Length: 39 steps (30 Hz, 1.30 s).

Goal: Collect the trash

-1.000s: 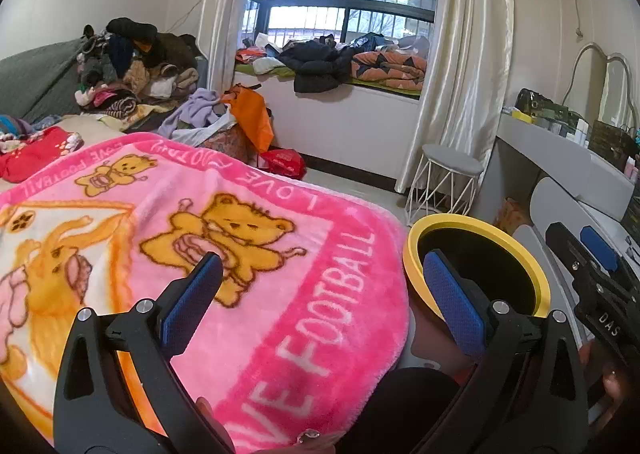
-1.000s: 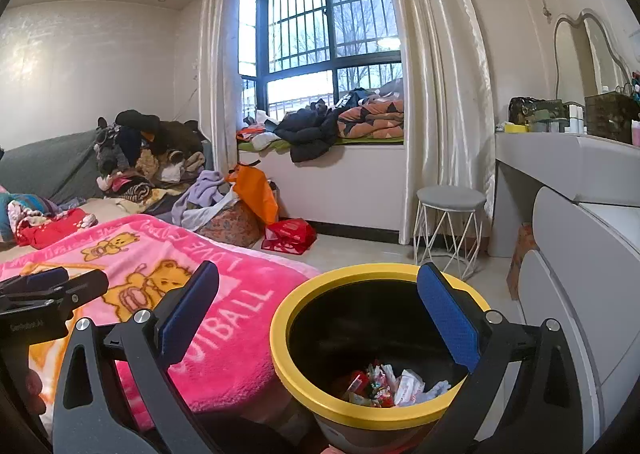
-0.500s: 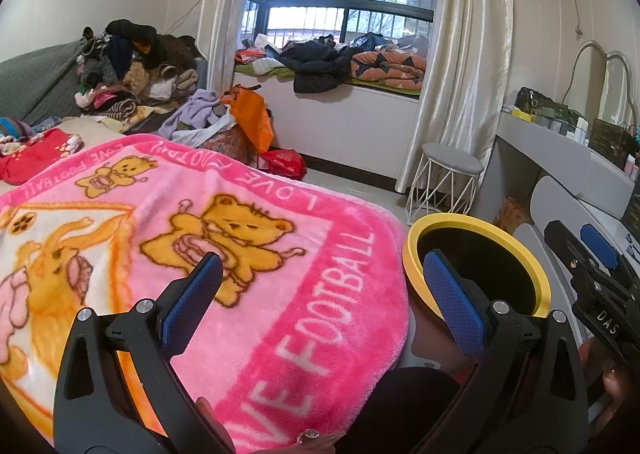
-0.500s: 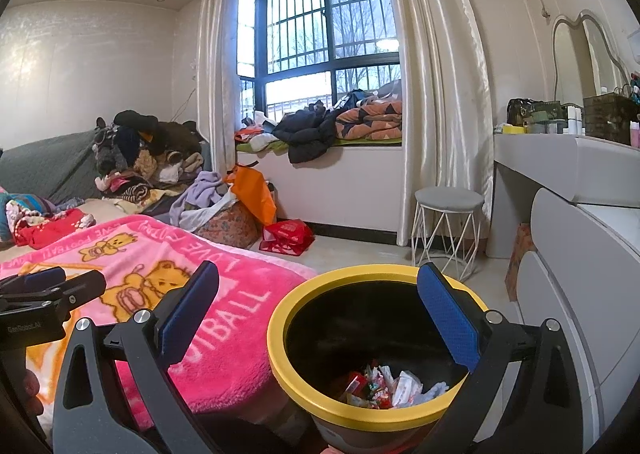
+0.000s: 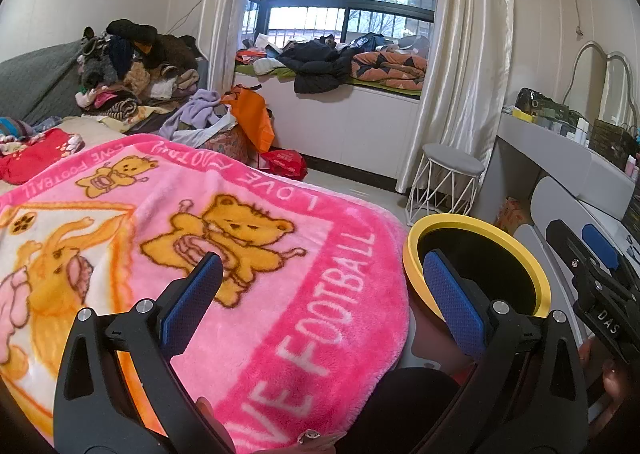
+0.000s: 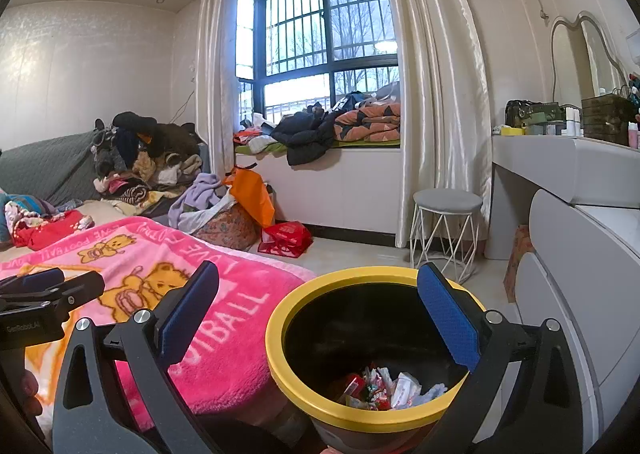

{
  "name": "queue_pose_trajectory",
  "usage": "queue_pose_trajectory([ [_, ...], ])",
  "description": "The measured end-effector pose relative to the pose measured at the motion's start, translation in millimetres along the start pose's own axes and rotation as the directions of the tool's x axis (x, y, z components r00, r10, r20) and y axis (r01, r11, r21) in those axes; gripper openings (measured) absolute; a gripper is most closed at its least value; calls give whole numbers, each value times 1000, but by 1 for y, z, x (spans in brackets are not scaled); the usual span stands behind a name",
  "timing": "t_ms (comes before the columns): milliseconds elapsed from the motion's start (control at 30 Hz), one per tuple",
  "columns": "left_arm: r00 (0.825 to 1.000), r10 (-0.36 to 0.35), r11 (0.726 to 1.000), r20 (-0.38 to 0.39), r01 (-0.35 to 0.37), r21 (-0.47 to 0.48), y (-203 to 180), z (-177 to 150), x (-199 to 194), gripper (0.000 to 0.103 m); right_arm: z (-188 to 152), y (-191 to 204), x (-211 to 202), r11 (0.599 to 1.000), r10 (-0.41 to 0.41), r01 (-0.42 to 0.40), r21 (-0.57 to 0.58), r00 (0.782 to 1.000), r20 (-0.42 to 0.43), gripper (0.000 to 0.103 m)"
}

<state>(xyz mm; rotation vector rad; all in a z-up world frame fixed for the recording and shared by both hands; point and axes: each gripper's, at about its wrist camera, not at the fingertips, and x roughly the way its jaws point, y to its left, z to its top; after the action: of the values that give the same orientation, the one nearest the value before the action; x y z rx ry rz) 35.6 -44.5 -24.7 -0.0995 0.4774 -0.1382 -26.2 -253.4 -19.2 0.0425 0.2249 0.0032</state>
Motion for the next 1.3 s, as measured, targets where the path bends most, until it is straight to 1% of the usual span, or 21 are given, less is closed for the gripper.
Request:
queue_pose_trajectory([
  [467,1000,2,1000,-1,-2,2,0,0,0,92,0,2,0,1000,0,0,-1,1000,-1,97],
  [567,1000,0,1000,-11,0,-2,0,-1,1,92,0,1,0,1000,-1,1,-1,1000,0,97],
  [667,1000,18,1000,-15,-18,10,1,-3,-1,92,1,0,-1,1000,3,-4,10,1000,4,97],
  [733,1000,20,1000,-19,-20,-3,5,-3,-3,92,5,3,1,1000,11,-11,8,1000,7,97],
  [833,999,23,997,-49,-27,-76,26,-1,-4,93,14,18,7,999,53,-53,7,999,-7,97],
  [900,997,51,990,-59,-59,-130,50,2,-8,92,22,37,13,993,114,-114,-8,993,-11,97],
  [967,990,121,973,-69,-132,-190,90,4,-17,92,29,67,23,978,205,-206,-25,978,-37,97],
  [1000,986,147,965,-75,-159,-210,105,3,-21,92,32,87,30,966,257,-259,-26,964,-62,97],
  [1033,975,204,947,-83,-218,-235,132,2,-28,92,35,110,36,949,312,-315,-23,946,-87,97],
  [1067,961,262,928,-86,-276,-250,154,1,-35,92,36,137,45,923,380,-384,-13,917,-125,97],
  [1100,939,330,898,-98,-345,-273,183,-3,-44,92,35,165,53,896,437,-444,-4,883,-172,97],
  [1133,904,406,854,-131,-427,-297,217,-7,-51,92,32,191,60,868,485,-496,4,847,-217,97],
  [1167,874,458,815,-164,-486,-314,243,-12,-56,92,27,217,66,844,519,-536,9,813,-264,97],
  [1200,841,503,771,-202,-542,-335,273,-20,-61,92,13,255,77,810,553,-586,10,760,-342,97],
  [1233,791,550,712,-267,-611,-345,305,-31,-64,92,3,279,83,781,579,-624,15,715,-392,97],
  [1267,750,575,661,-328,-661,-355,329,-40,-65,92,-11,305,89,753,592,-658,18,665,-456,97],
  [1300,713,578,604,-398,-701,-379,361,-55,-64,92,-35,339,97,727,581,-687,12,605,-545,97],
])
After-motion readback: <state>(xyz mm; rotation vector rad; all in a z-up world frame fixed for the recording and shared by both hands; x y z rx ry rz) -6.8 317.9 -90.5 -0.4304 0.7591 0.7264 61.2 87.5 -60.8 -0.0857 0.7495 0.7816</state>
